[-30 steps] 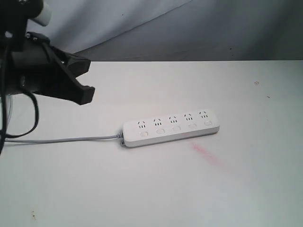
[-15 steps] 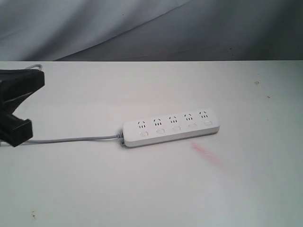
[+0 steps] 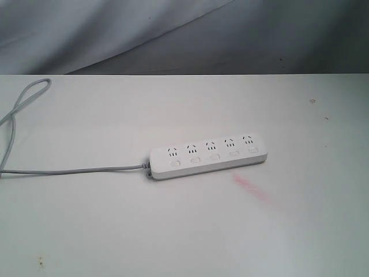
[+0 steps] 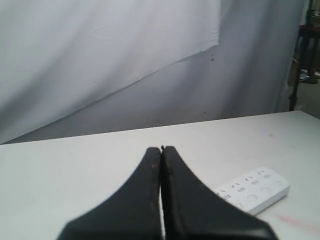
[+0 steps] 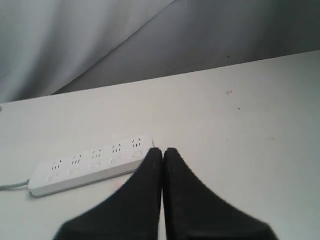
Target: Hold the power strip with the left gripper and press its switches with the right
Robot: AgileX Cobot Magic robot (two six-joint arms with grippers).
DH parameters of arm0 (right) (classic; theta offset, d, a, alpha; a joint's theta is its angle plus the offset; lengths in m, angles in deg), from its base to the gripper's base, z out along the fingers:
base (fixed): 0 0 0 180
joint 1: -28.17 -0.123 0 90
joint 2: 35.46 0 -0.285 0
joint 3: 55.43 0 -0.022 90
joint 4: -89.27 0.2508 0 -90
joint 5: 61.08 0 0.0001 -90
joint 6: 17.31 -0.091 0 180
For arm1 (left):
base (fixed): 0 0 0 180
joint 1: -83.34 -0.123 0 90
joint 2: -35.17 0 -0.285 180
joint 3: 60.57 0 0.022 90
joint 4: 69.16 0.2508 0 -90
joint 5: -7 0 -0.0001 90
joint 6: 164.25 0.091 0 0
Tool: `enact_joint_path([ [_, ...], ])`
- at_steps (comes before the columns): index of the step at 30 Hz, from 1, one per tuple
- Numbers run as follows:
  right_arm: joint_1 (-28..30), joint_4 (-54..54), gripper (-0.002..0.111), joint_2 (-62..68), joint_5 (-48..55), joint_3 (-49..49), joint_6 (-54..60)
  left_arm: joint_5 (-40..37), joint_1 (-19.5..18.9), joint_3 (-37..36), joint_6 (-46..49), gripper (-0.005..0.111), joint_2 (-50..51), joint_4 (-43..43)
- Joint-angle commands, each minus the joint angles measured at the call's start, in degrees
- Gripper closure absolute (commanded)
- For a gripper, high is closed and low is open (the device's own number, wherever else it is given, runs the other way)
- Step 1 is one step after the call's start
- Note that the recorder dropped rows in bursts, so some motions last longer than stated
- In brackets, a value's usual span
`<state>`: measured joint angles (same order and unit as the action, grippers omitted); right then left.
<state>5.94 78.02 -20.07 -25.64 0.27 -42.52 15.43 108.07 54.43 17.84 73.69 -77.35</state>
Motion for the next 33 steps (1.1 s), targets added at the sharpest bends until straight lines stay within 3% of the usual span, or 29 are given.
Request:
enact_joint_path([
  [1, 0.4, -3.3, 0.108, -3.9, -0.8, 0.4, -3.0, 2.5, -4.3, -5.4, -0.5, 0.107, -4.7, -1.2],
  [8, 0.4, -6.4, 0.108, -7.4, -13.1, 8.3, -10.2, 7.3, -8.7, -12.2, -0.5, 0.107, -12.9, -1.2],
  [13, 0.4, -7.3, 0.108, -7.4, -22.6, 15.9, -10.0, 0.9, -12.7, -12.2, 1.5, 0.107, -18.6, -1.2],
  [22, 0.4, -19.6, 0.108, -7.3, -22.4, 17.7, -11.4, -1.9, -21.7, -12.2, 1.2, 0.107, -23.5, -3.3],
  [25, 0.4, -27.7, 0.108, -7.3, -19.5, 17.7, -19.3, -3.5, -22.5, -12.2, 1.2, 0.107, -23.5, -3.3],
  [31, 0.4, -55.7, 0.108, -7.3, -13.5, 21.5, -49.2, -3.5, -22.5, -12.2, 0.8, 0.107, -23.5, -3.3],
  [33, 0.4, -57.7, 0.108, -7.3, -11.2, 21.5, -54.4, -3.9, -22.5, -12.2, 0.8, 0.107, -23.5, -3.3],
])
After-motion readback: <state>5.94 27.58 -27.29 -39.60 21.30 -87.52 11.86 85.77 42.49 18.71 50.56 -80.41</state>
